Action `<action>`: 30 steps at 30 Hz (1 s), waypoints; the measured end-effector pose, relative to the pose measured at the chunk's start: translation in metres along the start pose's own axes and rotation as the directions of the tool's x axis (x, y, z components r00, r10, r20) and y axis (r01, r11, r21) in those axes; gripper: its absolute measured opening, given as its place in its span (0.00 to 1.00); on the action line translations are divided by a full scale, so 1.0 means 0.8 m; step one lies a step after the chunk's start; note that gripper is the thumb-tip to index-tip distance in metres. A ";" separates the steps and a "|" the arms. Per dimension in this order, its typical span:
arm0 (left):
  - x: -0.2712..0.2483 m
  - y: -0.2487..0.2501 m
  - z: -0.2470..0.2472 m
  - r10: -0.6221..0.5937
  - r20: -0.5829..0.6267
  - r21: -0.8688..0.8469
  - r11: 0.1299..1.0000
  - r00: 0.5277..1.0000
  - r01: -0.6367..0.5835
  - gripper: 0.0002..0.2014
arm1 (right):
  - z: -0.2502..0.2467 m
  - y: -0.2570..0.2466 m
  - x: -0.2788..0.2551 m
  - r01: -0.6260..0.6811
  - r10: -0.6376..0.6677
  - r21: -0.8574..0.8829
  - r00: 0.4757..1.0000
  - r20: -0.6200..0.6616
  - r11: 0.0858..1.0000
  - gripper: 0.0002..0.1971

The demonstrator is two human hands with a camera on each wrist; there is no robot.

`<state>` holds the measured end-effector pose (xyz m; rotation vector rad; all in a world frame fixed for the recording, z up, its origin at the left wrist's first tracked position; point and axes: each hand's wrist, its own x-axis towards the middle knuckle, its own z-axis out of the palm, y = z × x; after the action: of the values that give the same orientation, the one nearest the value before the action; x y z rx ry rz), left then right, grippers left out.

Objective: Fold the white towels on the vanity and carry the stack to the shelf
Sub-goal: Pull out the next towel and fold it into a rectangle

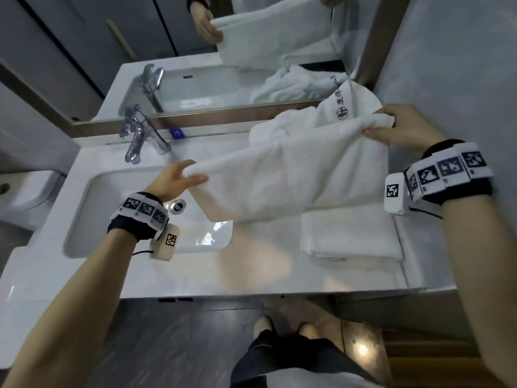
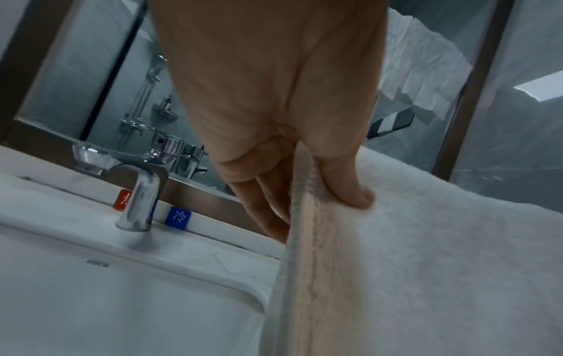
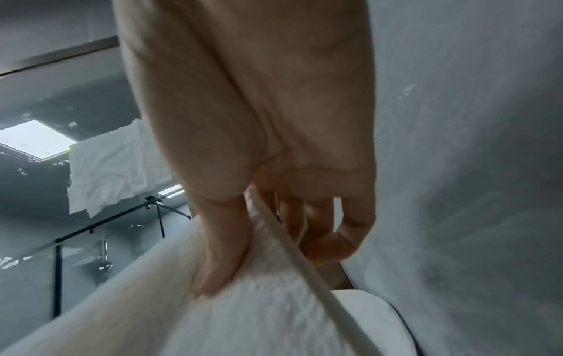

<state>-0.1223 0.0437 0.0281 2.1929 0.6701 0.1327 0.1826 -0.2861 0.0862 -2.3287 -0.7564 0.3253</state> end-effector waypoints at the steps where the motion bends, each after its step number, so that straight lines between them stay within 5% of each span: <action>1: 0.000 0.001 0.000 -0.008 0.024 0.035 0.999 1.000 0.007 0.05 | -0.001 0.000 -0.004 -0.022 0.023 -0.013 0.999 0.039 1.000 0.18; 4: 0.006 0.007 0.004 -0.011 0.050 0.175 0.984 0.999 0.002 0.11 | -0.004 0.001 -0.017 -0.067 0.074 -0.083 0.994 0.082 0.994 0.19; 9: 0.008 0.023 0.005 0.157 -0.126 0.079 0.986 0.979 -0.148 0.13 | -0.005 0.001 -0.039 -0.091 0.078 -0.073 0.984 -0.163 0.993 0.15; 12: -0.001 0.011 0.011 0.297 -0.143 0.224 0.939 0.944 -0.262 0.13 | 0.005 0.011 -0.066 -0.067 0.041 -0.101 0.969 -0.242 0.993 0.09; 15: -0.025 -0.019 0.044 0.353 -0.031 0.391 0.865 0.935 -0.314 0.09 | 0.038 0.033 -0.107 -0.085 0.035 -0.197 0.969 -0.244 0.977 0.09; 18: -0.061 -0.059 0.087 0.287 0.184 0.455 0.823 0.940 -0.340 0.11 | 0.089 0.065 -0.148 -0.170 0.142 -0.247 0.982 -0.126 0.954 0.12; 22: -0.091 -0.099 0.125 0.152 0.487 0.420 0.823 0.860 -0.383 0.21 | 0.128 0.107 -0.184 -0.319 0.363 -0.305 0.926 0.100 0.897 0.17; 24: -0.089 -0.100 0.126 0.101 0.422 0.351 0.898 0.901 -0.265 0.24 | 0.128 0.120 -0.188 -0.348 0.397 -0.304 0.910 0.115 0.887 0.16; 27: -0.070 -0.094 0.125 -0.065 0.100 0.156 0.987 0.993 0.049 0.25 | 0.124 0.121 -0.183 -0.467 0.468 -0.106 0.884 -0.014 0.878 0.10; 28: -0.063 -0.090 0.128 -0.169 0.023 0.083 0.982 0.985 0.167 0.22 | 0.124 0.119 -0.178 -0.495 0.493 -0.031 0.868 -0.059 0.868 0.08; 30: -0.048 -0.080 0.138 -0.434 0.073 -0.042 0.898 0.898 0.437 0.21 | 0.126 0.115 -0.166 -0.531 0.534 0.077 0.844 -0.038 0.844 0.18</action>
<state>-0.1478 -0.0183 -0.0873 1.9292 1.0896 -0.1479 0.0744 -0.3700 -0.0465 -2.4399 -0.0450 0.5107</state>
